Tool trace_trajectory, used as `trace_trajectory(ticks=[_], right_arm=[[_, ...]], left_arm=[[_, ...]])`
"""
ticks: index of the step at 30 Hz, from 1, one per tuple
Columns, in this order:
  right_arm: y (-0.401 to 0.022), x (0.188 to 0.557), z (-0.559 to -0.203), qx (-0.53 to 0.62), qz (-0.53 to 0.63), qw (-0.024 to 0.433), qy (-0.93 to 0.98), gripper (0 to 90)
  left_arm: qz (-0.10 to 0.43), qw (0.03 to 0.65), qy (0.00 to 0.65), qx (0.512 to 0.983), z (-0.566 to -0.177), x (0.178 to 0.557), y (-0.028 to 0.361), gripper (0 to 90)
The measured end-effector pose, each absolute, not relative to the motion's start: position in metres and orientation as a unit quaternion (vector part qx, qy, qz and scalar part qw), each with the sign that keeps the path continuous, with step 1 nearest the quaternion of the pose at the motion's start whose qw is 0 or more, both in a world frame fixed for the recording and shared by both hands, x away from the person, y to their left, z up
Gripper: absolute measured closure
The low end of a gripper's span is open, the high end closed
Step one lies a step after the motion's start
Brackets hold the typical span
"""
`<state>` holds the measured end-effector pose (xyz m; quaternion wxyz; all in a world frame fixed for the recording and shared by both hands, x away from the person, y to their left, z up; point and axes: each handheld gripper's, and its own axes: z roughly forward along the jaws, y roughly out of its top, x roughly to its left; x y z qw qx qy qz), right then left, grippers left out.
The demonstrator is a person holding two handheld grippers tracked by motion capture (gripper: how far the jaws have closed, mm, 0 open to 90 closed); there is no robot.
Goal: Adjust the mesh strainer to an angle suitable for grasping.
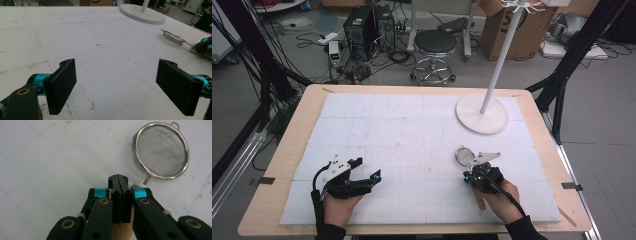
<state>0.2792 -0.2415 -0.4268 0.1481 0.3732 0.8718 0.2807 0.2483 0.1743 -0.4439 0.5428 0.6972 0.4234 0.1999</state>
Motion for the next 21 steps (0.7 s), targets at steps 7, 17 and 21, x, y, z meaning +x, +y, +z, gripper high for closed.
trace_trajectory(ticks=[7,17,21], right_arm=[[-0.260,0.288,-0.430,0.399,0.279,0.158,0.859,89.7],[-0.298,0.271,-0.419,0.418,0.317,0.180,0.832,89.7],[-0.327,0.262,-0.424,0.444,0.306,0.171,0.825,89.7]], left_arm=[[0.200,0.542,0.422,0.699,-0.444,0.249,0.174,17.4],[0.199,0.543,0.424,0.697,-0.444,0.248,0.175,17.5],[0.198,0.543,0.422,0.698,-0.444,0.248,0.173,17.6]])
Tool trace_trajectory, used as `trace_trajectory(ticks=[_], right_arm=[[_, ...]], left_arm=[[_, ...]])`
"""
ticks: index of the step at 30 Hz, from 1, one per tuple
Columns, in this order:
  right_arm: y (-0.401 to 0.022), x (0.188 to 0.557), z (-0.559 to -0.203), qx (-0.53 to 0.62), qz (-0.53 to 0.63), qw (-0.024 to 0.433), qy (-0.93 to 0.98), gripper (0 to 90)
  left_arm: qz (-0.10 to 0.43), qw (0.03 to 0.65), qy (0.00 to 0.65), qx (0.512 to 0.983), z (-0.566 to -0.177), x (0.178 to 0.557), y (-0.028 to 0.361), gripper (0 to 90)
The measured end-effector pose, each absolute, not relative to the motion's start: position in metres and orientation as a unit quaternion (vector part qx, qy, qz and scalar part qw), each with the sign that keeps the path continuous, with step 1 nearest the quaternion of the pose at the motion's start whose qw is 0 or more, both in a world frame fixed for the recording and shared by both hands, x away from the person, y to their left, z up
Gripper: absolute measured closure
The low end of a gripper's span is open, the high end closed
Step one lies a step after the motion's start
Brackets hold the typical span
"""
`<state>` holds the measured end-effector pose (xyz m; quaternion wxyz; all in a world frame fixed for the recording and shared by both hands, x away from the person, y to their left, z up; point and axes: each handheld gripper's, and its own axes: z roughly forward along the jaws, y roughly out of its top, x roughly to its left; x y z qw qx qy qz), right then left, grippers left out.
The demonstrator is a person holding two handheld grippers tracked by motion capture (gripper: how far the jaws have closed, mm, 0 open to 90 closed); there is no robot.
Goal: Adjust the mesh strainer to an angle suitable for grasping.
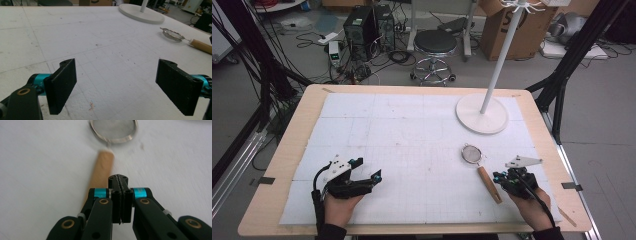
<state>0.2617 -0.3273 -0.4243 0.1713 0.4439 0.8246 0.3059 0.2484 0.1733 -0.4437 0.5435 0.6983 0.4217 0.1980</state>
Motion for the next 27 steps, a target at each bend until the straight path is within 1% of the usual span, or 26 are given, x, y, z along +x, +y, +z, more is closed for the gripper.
trace_trajectory(ticks=[5,7,10,13,19,27], right_arm=[[-0.350,0.249,-0.438,0.462,0.302,0.144,0.821,89.7],[-0.354,0.245,-0.440,0.467,0.317,0.125,0.816,89.7],[-0.352,0.241,-0.440,0.461,0.322,0.113,0.819,89.7],[-0.344,0.236,-0.439,0.449,0.323,0.100,0.827,89.7],[-0.321,0.227,-0.439,0.423,0.324,0.088,0.842,89.7],[-0.268,0.233,-0.437,0.369,0.325,0.073,0.868,89.7]], left_arm=[[0.196,0.543,0.421,0.700,-0.444,0.249,0.171,17.6],[0.197,0.542,0.420,0.701,-0.444,0.250,0.170,17.7],[0.198,0.541,0.419,0.702,-0.444,0.250,0.170,18.0],[0.196,0.542,0.421,0.701,-0.444,0.250,0.170,18.1],[0.198,0.542,0.421,0.700,-0.444,0.250,0.171,18.1],[0.199,0.542,0.421,0.699,-0.443,0.250,0.172,18.2]])
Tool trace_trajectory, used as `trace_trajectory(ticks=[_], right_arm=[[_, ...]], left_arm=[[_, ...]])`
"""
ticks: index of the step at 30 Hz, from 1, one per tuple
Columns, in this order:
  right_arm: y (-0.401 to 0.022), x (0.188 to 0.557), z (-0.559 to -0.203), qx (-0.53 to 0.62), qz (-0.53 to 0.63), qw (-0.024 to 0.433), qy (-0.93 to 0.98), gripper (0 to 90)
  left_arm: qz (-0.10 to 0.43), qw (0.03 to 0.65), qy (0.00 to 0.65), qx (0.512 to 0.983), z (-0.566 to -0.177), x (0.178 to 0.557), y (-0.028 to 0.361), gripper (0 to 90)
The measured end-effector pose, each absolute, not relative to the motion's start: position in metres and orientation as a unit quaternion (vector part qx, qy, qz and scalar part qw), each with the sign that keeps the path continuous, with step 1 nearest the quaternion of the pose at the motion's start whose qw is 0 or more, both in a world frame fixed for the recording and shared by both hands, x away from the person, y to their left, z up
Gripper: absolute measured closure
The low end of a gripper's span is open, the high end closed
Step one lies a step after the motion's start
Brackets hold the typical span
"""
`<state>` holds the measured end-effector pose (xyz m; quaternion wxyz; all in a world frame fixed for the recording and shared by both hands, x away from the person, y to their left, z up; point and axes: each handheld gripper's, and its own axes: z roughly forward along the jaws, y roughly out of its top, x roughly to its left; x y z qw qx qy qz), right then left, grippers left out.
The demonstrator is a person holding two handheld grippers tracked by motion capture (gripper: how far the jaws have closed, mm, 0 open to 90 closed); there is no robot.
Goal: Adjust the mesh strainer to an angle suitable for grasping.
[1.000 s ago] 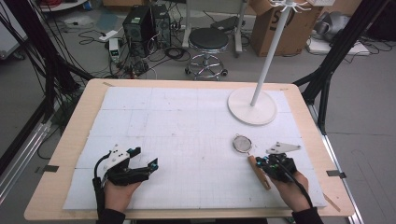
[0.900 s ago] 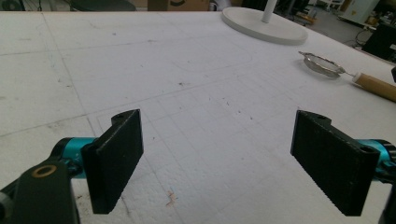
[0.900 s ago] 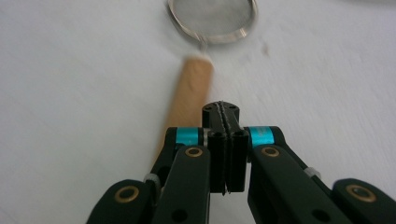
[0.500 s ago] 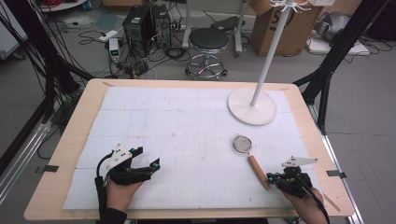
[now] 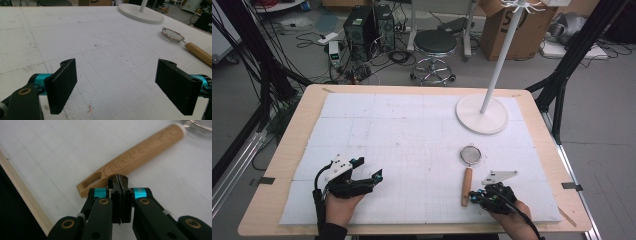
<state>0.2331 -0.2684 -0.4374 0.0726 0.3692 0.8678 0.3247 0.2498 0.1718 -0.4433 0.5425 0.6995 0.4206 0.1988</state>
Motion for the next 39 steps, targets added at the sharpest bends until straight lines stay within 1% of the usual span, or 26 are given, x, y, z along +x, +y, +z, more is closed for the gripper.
trace_trajectory(ticks=[6,13,21,23,26,31,34,37,39], right_arm=[[-0.230,0.246,-0.436,0.343,0.326,0.066,0.879,89.7],[-0.205,0.262,-0.437,0.339,0.330,0.058,0.879,89.7],[-0.180,0.282,-0.437,0.335,0.325,0.070,0.882,89.7],[-0.175,0.288,-0.437,0.336,0.322,0.079,0.881,89.7],[-0.169,0.298,-0.437,0.343,0.322,0.079,0.879,89.7],[-0.160,0.316,-0.436,0.344,0.309,0.098,0.881,89.7],[-0.164,0.327,-0.428,0.360,0.329,0.085,0.869,89.7],[-0.174,0.340,-0.417,0.370,0.335,0.115,0.859,89.7],[-0.182,0.353,-0.412,0.388,0.335,0.110,0.852,89.7]], left_arm=[[0.198,0.545,0.424,0.696,-0.443,0.249,0.174,18.2],[0.200,0.546,0.425,0.694,-0.443,0.249,0.176,18.3],[0.201,0.546,0.425,0.693,-0.443,0.249,0.177,18.3],[0.199,0.547,0.424,0.694,-0.442,0.249,0.177,18.3],[0.199,0.547,0.425,0.693,-0.442,0.249,0.177,18.3],[0.198,0.551,0.425,0.691,-0.442,0.249,0.177,18.4],[0.197,0.553,0.425,0.689,-0.442,0.249,0.178,18.6],[0.194,0.552,0.427,0.689,-0.443,0.250,0.180,18.6],[0.193,0.552,0.426,0.690,-0.443,0.250,0.179,18.6]])
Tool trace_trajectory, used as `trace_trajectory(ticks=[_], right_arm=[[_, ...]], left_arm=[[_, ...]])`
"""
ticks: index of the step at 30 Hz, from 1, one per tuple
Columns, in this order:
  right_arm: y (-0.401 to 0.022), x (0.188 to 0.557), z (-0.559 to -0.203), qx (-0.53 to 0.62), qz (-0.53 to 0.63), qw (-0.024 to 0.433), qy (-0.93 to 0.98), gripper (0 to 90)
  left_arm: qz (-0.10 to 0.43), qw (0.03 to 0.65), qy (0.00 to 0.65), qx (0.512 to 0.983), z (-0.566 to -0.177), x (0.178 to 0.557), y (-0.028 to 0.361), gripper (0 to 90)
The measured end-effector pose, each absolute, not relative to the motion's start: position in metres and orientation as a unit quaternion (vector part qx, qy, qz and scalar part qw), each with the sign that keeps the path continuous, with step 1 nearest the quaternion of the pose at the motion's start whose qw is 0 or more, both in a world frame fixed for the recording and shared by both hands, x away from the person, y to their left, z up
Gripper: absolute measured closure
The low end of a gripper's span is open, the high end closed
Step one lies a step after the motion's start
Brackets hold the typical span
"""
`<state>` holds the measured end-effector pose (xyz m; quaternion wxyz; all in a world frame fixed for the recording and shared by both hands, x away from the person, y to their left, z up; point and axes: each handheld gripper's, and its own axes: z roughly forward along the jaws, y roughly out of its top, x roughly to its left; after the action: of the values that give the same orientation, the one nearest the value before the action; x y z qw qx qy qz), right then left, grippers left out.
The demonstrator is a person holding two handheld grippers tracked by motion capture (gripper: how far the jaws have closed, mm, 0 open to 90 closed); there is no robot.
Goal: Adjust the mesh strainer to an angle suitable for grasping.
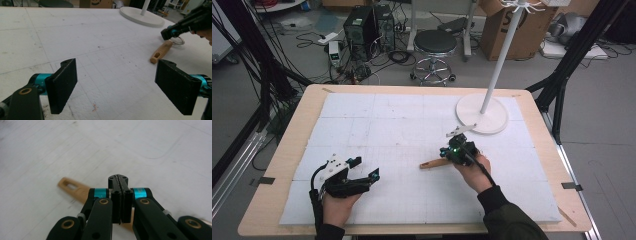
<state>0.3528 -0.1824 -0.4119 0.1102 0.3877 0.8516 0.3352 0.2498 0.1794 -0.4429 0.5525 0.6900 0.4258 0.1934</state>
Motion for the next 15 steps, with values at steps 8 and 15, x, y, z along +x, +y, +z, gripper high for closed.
trace_trajectory(ticks=[8,15], right_arm=[[-0.199,0.383,-0.424,0.423,0.281,0.089,0.857,89.7],[-0.205,0.380,-0.428,0.418,0.247,0.094,0.869,89.7]], left_arm=[[0.195,0.551,0.423,0.692,-0.443,0.250,0.179,18.7],[0.196,0.553,0.424,0.690,-0.442,0.249,0.179,18.7]])
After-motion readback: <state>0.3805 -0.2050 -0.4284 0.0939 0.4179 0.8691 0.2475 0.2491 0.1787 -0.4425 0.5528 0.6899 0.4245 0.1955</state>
